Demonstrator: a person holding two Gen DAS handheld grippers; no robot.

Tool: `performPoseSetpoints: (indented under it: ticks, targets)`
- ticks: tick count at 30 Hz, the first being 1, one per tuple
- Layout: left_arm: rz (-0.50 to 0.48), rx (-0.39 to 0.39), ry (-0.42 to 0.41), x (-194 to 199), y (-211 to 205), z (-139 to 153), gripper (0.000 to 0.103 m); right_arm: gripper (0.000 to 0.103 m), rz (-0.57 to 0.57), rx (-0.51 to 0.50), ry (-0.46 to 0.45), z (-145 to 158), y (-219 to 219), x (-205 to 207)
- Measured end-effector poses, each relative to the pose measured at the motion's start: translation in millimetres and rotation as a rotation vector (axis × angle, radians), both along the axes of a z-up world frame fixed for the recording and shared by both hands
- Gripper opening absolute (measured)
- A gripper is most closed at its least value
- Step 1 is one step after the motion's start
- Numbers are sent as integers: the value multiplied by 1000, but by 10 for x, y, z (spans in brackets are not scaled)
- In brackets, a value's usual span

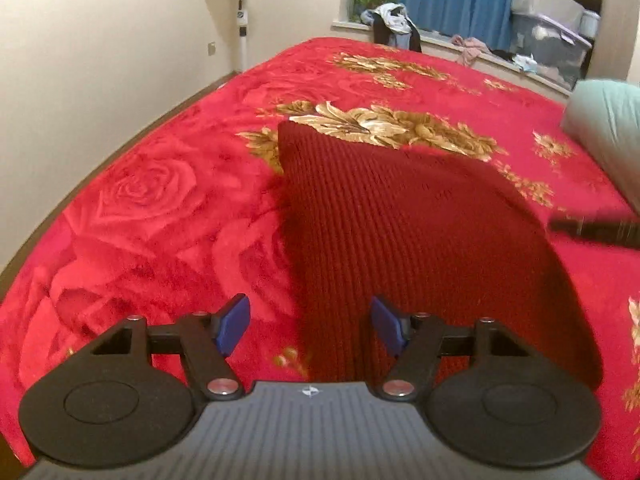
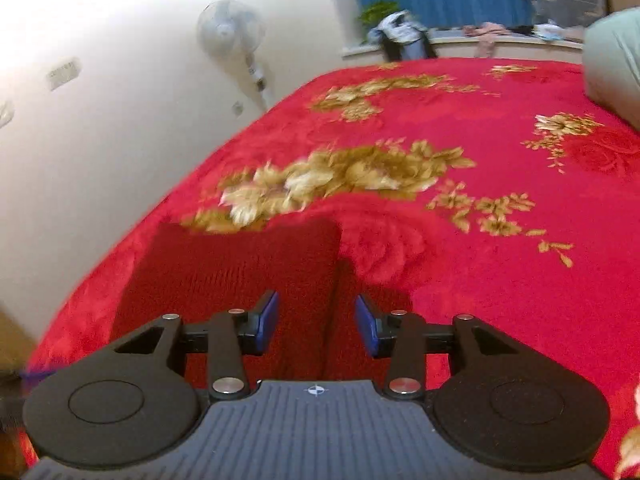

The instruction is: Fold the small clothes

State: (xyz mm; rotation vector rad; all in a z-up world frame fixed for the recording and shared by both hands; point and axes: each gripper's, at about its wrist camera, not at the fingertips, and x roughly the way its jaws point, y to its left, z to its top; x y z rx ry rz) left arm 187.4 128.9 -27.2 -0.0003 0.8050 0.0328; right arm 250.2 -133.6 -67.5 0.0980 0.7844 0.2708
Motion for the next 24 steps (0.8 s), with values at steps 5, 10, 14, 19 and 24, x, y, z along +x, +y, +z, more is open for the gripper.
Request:
performPoseSetpoints:
  ticks: [5,10,14,19,24]
  targets:
    - [26,30,48,-114,-20,-79,86,52,-136,-26,23,48,-259,-332]
    - [20,106,-204,-679,-86,368,103,62,-141,-10,-151,521,-488,-1144]
    - [43,67,-231,-1177,-170,600,103,80,-147,-32,-267,788,-591,-1865]
    - [41,83,-291,-2019,-514,634,103,95,-219,-35,-310,766,-604,-2540]
    - [8,32,-273,-2513,-798,349,103,102,-227,-70,-303,430,-427,-2881]
